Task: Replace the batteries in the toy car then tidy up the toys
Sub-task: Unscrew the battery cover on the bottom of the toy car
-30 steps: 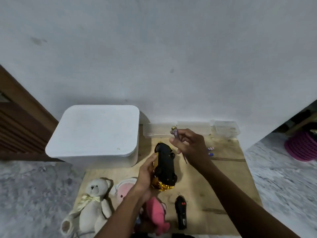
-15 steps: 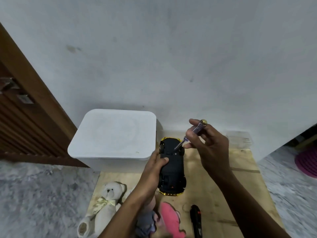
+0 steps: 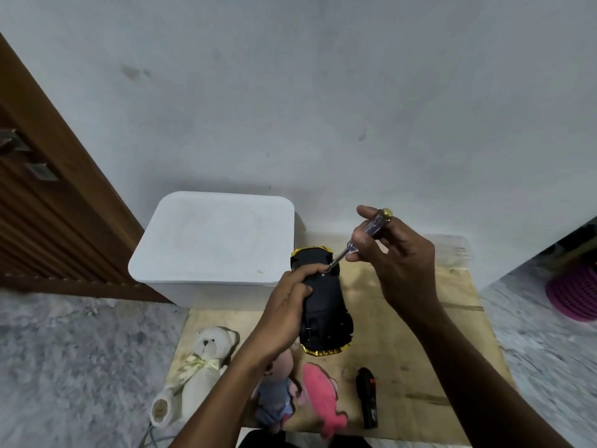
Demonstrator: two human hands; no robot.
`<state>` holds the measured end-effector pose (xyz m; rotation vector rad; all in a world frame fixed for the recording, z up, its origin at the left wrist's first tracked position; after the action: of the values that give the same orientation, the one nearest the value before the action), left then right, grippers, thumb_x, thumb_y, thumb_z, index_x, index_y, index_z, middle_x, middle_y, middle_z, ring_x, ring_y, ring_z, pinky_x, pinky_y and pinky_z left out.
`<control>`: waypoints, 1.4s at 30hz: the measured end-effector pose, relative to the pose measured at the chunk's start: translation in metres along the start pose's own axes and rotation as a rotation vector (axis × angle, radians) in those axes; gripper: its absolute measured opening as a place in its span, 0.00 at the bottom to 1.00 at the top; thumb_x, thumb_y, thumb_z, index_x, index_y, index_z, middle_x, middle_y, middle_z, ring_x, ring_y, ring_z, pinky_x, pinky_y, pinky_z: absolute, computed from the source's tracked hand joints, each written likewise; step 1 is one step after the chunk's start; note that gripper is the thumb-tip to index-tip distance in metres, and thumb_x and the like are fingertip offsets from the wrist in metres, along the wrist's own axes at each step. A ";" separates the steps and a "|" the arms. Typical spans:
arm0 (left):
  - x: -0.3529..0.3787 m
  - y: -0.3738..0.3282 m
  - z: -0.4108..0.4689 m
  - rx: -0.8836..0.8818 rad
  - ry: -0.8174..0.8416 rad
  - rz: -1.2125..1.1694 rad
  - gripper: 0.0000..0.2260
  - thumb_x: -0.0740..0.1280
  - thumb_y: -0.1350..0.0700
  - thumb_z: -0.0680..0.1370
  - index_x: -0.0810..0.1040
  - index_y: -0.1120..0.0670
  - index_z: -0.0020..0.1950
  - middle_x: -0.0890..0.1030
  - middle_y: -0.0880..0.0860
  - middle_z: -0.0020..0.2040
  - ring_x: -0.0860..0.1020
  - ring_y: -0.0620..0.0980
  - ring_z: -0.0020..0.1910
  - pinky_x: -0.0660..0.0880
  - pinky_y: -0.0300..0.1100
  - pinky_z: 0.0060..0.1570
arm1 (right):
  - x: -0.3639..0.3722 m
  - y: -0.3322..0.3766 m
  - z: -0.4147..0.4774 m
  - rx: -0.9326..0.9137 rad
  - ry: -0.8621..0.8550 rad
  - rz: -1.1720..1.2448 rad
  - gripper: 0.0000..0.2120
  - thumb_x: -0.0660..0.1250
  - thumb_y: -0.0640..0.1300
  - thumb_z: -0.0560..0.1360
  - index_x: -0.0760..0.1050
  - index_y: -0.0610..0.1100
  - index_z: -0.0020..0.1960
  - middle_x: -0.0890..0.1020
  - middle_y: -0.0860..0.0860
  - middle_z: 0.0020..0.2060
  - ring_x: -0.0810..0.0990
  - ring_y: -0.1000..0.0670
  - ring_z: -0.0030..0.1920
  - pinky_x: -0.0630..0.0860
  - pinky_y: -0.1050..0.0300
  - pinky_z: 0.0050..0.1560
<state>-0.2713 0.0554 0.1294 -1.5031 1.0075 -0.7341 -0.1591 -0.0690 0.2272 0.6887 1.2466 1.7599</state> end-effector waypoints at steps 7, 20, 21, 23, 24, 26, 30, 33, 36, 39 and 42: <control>-0.005 0.000 0.001 -0.011 -0.016 0.010 0.17 0.58 0.53 0.73 0.80 0.36 0.54 0.78 0.53 0.60 0.77 0.51 0.60 0.73 0.59 0.65 | 0.007 0.000 -0.002 -0.068 0.029 -0.055 0.10 0.71 0.38 0.76 0.80 0.49 0.55 0.83 0.48 0.51 0.83 0.42 0.43 0.83 0.53 0.39; -0.014 0.003 -0.005 0.010 -0.009 0.003 0.12 0.65 0.48 0.71 0.80 0.34 0.51 0.78 0.54 0.60 0.77 0.51 0.60 0.72 0.56 0.65 | 0.021 -0.002 -0.008 -0.101 0.081 -0.056 0.12 0.71 0.46 0.75 0.79 0.50 0.59 0.81 0.50 0.45 0.83 0.42 0.44 0.84 0.48 0.41; -0.014 0.002 -0.005 0.011 -0.008 0.003 0.13 0.64 0.50 0.72 0.80 0.32 0.50 0.78 0.53 0.60 0.77 0.50 0.60 0.72 0.56 0.65 | 0.022 -0.002 -0.008 -0.113 0.083 -0.067 0.12 0.70 0.46 0.75 0.79 0.49 0.59 0.82 0.49 0.45 0.82 0.42 0.44 0.84 0.48 0.41; -0.015 0.003 -0.005 0.014 -0.009 0.002 0.14 0.64 0.52 0.73 0.80 0.32 0.50 0.78 0.53 0.60 0.77 0.50 0.60 0.72 0.55 0.66 | 0.023 0.000 -0.008 -0.139 0.086 -0.095 0.11 0.70 0.46 0.76 0.79 0.49 0.58 0.81 0.46 0.46 0.82 0.42 0.44 0.83 0.51 0.41; -0.015 0.003 -0.005 0.017 -0.007 0.001 0.14 0.64 0.51 0.73 0.80 0.33 0.50 0.78 0.53 0.60 0.77 0.51 0.60 0.72 0.56 0.66 | 0.024 0.001 -0.008 -0.147 0.088 -0.101 0.12 0.70 0.45 0.76 0.78 0.50 0.59 0.81 0.46 0.45 0.82 0.41 0.44 0.82 0.53 0.41; -0.017 0.003 -0.005 0.027 -0.002 -0.005 0.13 0.64 0.48 0.72 0.81 0.35 0.53 0.78 0.54 0.60 0.77 0.52 0.60 0.72 0.58 0.66 | 0.025 0.004 -0.008 -0.162 0.096 -0.109 0.13 0.69 0.45 0.76 0.77 0.52 0.61 0.81 0.46 0.44 0.81 0.41 0.44 0.82 0.56 0.42; -0.020 0.006 -0.005 0.034 0.006 -0.009 0.15 0.64 0.45 0.70 0.81 0.37 0.54 0.78 0.53 0.60 0.77 0.52 0.60 0.73 0.58 0.66 | 0.028 0.004 -0.008 -0.163 0.112 -0.116 0.12 0.69 0.46 0.77 0.78 0.52 0.60 0.81 0.50 0.45 0.82 0.42 0.44 0.83 0.54 0.41; -0.021 0.006 -0.004 0.036 0.002 -0.001 0.13 0.64 0.48 0.71 0.81 0.37 0.54 0.78 0.54 0.60 0.77 0.51 0.60 0.73 0.57 0.65 | 0.029 0.003 -0.008 -0.160 0.109 -0.130 0.13 0.69 0.46 0.77 0.78 0.54 0.61 0.81 0.51 0.46 0.82 0.40 0.44 0.84 0.50 0.40; -0.021 0.005 -0.001 0.029 -0.004 0.013 0.13 0.64 0.51 0.73 0.80 0.36 0.53 0.78 0.53 0.60 0.78 0.51 0.60 0.74 0.57 0.65 | 0.031 0.002 -0.007 -0.181 0.118 -0.187 0.16 0.70 0.43 0.77 0.77 0.54 0.63 0.81 0.51 0.46 0.83 0.43 0.46 0.85 0.48 0.40; -0.019 0.002 0.004 0.026 -0.007 0.011 0.12 0.65 0.51 0.73 0.80 0.35 0.52 0.78 0.53 0.60 0.78 0.51 0.59 0.75 0.58 0.64 | 0.034 0.004 -0.005 -0.217 0.049 -0.229 0.26 0.73 0.41 0.74 0.70 0.58 0.67 0.83 0.49 0.45 0.84 0.47 0.46 0.85 0.51 0.40; -0.018 0.001 0.007 0.043 -0.028 0.003 0.13 0.65 0.52 0.73 0.80 0.35 0.50 0.79 0.52 0.60 0.78 0.49 0.59 0.75 0.56 0.64 | 0.033 0.008 -0.003 -0.276 -0.031 -0.254 0.26 0.75 0.38 0.72 0.70 0.57 0.62 0.84 0.45 0.46 0.85 0.46 0.45 0.85 0.49 0.39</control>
<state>-0.2733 0.0749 0.1289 -1.4707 0.9678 -0.7261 -0.1800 -0.0424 0.2325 0.3788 0.9964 1.6603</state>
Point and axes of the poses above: each hand's wrist, its own z-axis towards the middle knuckle, its own x-axis out of the palm, y = z × x, the point moved 6 cm from there along z, towards the middle knuckle
